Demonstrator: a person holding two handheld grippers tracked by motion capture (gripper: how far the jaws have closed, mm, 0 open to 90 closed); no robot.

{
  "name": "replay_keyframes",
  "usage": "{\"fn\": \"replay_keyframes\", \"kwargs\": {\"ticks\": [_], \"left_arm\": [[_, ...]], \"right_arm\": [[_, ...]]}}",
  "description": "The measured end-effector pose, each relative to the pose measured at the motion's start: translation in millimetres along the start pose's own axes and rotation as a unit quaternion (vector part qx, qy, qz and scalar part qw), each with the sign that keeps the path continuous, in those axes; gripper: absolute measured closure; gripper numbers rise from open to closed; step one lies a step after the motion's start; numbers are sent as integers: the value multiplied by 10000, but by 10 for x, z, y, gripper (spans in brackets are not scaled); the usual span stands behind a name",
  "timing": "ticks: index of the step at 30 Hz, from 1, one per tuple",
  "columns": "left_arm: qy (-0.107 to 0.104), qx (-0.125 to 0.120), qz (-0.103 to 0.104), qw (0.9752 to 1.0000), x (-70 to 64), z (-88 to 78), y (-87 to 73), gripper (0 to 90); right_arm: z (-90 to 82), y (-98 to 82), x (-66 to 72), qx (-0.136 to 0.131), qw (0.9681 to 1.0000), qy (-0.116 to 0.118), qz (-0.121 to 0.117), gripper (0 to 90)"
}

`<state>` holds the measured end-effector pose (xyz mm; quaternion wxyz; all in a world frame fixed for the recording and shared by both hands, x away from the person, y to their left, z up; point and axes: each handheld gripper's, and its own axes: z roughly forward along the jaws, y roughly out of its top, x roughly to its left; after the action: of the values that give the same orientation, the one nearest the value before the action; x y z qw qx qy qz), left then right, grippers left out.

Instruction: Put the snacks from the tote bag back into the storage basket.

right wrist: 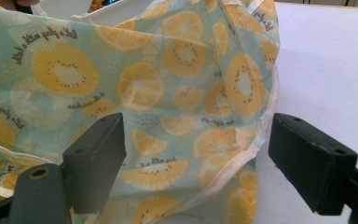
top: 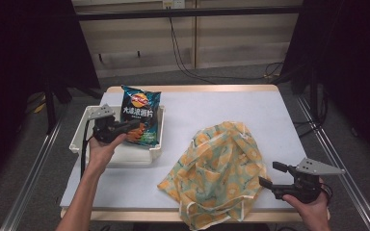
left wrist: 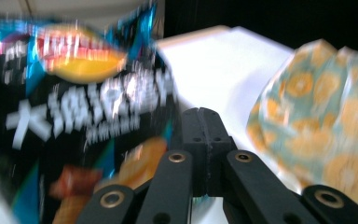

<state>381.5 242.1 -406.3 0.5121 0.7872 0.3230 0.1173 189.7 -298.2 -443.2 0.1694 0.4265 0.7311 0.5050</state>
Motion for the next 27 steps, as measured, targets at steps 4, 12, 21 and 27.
{"fn": "replay_keyframes", "kwargs": {"ticks": [4,12,21,27], "left_arm": [[91,288,-42,9995,-14,12,-219,900],[98,951,-43,9954,3,121,-433,900],[233,1430,-44,9894,47,310,-536,900],[251,1583,49,9871,9,443,-491,900]], "right_arm": [[11,-1,-7,12,10000,-31,28,186],[42,-3,0,54,10000,19,-15,186],[75,-22,-16,113,9999,27,-31,186],[85,-27,-7,142,9999,41,-49,186]]}}
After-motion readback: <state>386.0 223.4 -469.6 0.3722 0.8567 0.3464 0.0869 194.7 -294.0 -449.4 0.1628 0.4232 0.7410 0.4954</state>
